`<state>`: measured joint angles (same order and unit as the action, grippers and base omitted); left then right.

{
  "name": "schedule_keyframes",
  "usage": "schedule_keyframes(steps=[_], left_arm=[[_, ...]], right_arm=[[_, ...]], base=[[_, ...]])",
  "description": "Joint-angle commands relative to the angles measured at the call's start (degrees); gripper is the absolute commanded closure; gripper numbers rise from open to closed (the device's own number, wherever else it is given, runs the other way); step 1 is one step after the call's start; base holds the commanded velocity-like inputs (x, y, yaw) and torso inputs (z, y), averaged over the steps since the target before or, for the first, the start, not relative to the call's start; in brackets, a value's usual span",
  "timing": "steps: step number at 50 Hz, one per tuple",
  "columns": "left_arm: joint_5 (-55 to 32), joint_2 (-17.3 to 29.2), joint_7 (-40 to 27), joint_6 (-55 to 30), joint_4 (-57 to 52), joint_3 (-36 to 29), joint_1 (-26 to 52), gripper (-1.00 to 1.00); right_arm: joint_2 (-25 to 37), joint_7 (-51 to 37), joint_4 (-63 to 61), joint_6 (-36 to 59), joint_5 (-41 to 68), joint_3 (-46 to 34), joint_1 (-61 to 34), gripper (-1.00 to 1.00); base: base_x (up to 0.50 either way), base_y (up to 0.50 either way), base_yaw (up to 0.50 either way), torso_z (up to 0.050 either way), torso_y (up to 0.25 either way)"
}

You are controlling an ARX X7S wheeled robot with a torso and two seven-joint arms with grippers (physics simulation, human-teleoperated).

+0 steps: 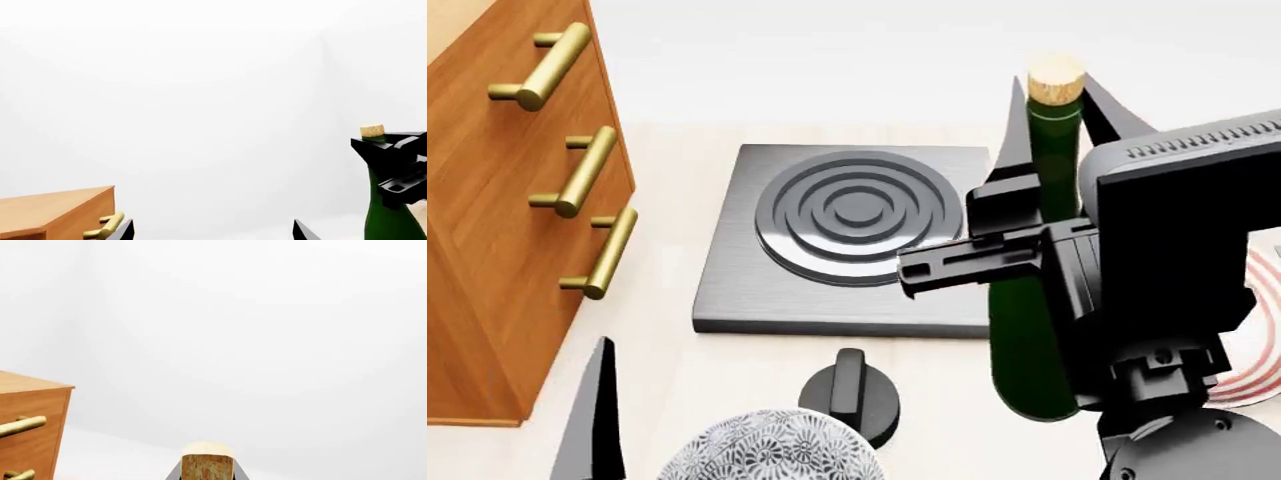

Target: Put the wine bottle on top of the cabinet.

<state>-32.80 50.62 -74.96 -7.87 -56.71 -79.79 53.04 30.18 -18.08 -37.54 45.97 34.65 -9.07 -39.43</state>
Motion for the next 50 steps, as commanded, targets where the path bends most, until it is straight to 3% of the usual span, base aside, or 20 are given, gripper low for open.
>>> schedule_keyframes(steps=[1,17,26,40,50], left_arm=[[0.4,-3.1,1.5,0.5,1.5,-1.6,-1.2,-1.0],[-0.5,-5.0,3.6,1.0,3.3,-2.3,-1.3,-1.0],[-0.2,-9.8,9.0,3.2,7.6,-4.5,-2.4,-1.0],[-1.3,-17.6,13.1,2.5,11.1,-6.6,-2.3,-1.0],[-3.9,-20.3,16.2,4.4,14.1,-5.4,-1.3,-1.0]], right_arm=[[-2.7,1.1,-0.5,1.7,-0.8,-4.4,-5.7,1.0],[-4.7,1.9,-0.2,1.4,-1.7,-8.7,-8.1,1.0],[-7.5,2.7,-0.5,1.5,5.4,-4.8,-7.0,1.0],[-7.5,2.4,-1.9,1.9,6.6,-5.1,-7.0,1.0],[-7.5,2.5,-2.4,1.0,6.0,-6.3,-6.1,1.0]], base=[[0.0,0.0,0.0,0.0,0.0],[0.0,0.0,0.0,0.0,0.001],[0.0,0.0,0.0,0.0,0.0],[0.0,0.0,0.0,0.0,0.001],[0.0,0.0,0.0,0.0,0.0]])
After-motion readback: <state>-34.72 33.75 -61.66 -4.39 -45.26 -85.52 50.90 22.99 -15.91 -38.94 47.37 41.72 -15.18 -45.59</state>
